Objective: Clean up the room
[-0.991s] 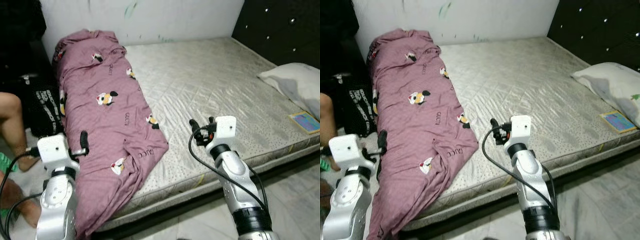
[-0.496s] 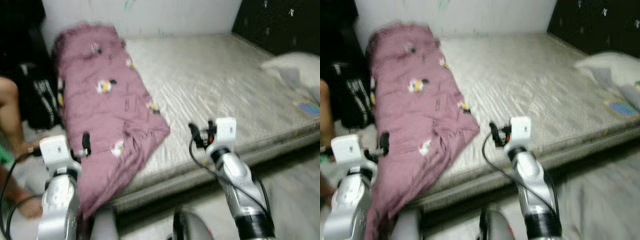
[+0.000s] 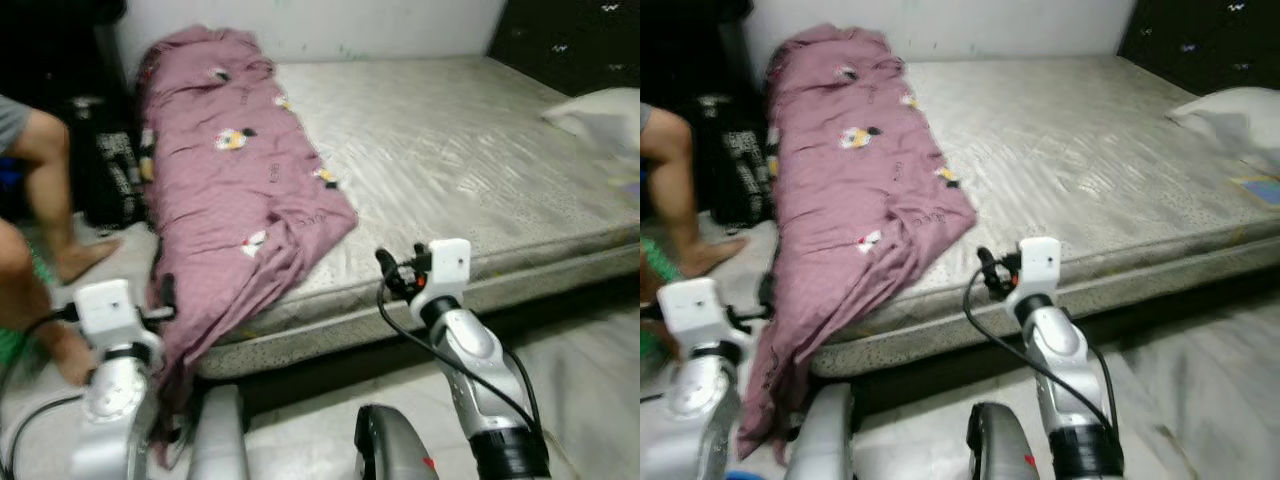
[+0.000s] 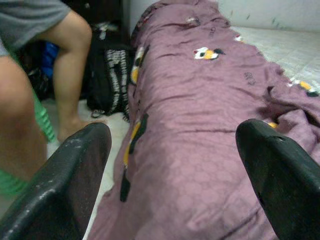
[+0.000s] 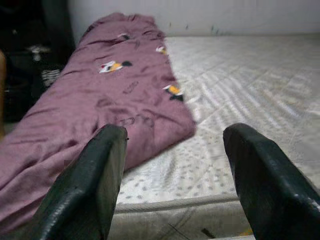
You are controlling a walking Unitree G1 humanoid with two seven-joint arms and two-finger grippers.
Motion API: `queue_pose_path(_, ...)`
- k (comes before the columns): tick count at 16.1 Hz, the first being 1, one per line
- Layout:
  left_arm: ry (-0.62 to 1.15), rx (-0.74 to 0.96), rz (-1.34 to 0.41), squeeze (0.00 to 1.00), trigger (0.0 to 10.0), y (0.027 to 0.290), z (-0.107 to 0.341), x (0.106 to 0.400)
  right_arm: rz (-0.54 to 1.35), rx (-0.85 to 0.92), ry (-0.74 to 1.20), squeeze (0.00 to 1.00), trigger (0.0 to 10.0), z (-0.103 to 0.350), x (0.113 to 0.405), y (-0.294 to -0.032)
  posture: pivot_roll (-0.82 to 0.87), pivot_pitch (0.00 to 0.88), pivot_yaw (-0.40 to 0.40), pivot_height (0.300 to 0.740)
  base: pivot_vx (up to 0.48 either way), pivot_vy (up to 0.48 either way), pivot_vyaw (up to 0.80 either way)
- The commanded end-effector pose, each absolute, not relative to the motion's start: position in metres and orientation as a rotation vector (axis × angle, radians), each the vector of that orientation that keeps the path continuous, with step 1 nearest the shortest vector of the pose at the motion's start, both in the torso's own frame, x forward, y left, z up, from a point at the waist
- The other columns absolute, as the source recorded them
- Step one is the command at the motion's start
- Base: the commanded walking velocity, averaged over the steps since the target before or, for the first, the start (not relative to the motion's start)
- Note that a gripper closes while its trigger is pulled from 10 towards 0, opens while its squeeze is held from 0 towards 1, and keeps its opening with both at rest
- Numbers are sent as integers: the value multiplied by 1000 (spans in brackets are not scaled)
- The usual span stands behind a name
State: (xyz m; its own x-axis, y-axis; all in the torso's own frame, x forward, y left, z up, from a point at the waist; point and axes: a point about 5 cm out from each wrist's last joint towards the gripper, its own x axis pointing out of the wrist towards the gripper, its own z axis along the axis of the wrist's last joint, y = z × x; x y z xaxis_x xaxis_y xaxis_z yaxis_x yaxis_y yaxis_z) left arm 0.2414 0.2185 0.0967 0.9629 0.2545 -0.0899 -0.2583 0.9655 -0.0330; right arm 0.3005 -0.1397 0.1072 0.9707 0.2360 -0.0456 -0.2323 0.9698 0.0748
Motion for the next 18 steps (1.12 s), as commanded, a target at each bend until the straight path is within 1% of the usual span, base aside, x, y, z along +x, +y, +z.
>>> queue_pose_path(1, 46, -62, 207, 0, 10000, 210, 105, 248, 229, 58, 43, 0, 10000, 112, 303, -144, -42, 0, -62, 585, 0, 0, 0)
queue_pose_path(4, 28, -63, 194, 0, 10000, 211, 108, 252, 230, 55, 42, 0, 10000, 113, 304, -144, -50, 0, -62, 585, 173, 0, 0)
queue_pose_path(15, 32, -78, 181, 0, 10000, 210, 106, 253, 230, 50, 40, 0, 10000, 114, 303, -145, -53, 0, -64, 585, 327, 0, 0)
queue_pose_path(18, 54, -71, 201, 0, 10000, 211, 102, 253, 230, 49, 41, 0, 10000, 113, 302, -145, -53, 0, -62, 585, 0, 0, 0)
